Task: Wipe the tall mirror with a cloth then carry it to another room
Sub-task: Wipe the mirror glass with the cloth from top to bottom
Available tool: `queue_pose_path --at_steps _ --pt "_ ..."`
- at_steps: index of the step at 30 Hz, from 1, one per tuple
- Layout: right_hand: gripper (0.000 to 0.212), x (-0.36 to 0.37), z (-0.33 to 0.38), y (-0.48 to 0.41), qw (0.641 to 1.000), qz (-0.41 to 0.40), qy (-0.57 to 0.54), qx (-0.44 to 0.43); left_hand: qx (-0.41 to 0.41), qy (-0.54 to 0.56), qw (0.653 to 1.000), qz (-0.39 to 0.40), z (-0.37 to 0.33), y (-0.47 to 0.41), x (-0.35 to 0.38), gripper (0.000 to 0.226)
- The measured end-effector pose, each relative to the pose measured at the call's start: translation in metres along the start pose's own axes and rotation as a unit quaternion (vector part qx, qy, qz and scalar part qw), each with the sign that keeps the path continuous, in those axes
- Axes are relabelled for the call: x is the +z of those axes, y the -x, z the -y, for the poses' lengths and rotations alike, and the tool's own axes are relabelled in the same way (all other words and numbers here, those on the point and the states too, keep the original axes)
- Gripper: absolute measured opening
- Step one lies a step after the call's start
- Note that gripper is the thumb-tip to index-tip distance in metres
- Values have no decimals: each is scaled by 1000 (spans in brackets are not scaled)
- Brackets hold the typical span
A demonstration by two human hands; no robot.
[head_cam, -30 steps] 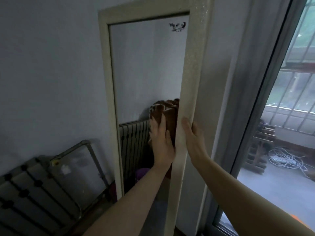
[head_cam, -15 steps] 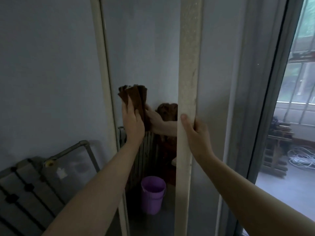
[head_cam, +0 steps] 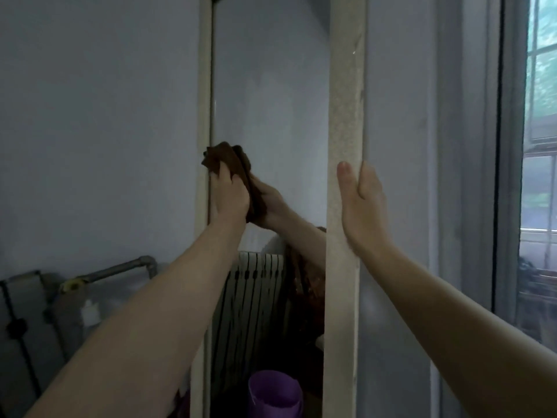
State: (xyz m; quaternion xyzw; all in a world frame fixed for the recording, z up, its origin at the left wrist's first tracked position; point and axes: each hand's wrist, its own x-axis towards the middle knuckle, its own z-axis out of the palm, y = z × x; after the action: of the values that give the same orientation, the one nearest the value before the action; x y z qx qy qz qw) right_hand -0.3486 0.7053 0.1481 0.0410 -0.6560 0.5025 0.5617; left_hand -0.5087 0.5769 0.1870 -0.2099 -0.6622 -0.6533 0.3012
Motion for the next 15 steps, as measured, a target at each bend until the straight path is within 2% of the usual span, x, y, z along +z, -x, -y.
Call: queue_pose_path --at_steps 4,6,8,11,15 --pt "34 1 -4 -5 1000 -3 13 -15 110 21 990 84 -36 39 21 62" --pt "36 -2 -7 -3 1000 10 1 -12 166 28 978 120 -55 62 35 55" --pt "39 -5 -13 6 1000 24 -4 -4 221 0 967 124 -67 85 48 50" --pt "44 -7 -15 18 1000 25 4 15 258 -23 960 102 -69 103 50 53" --pt "45 -6 -8 18 999 24 28 26 299 -55 940 157 -49 86 25 54"
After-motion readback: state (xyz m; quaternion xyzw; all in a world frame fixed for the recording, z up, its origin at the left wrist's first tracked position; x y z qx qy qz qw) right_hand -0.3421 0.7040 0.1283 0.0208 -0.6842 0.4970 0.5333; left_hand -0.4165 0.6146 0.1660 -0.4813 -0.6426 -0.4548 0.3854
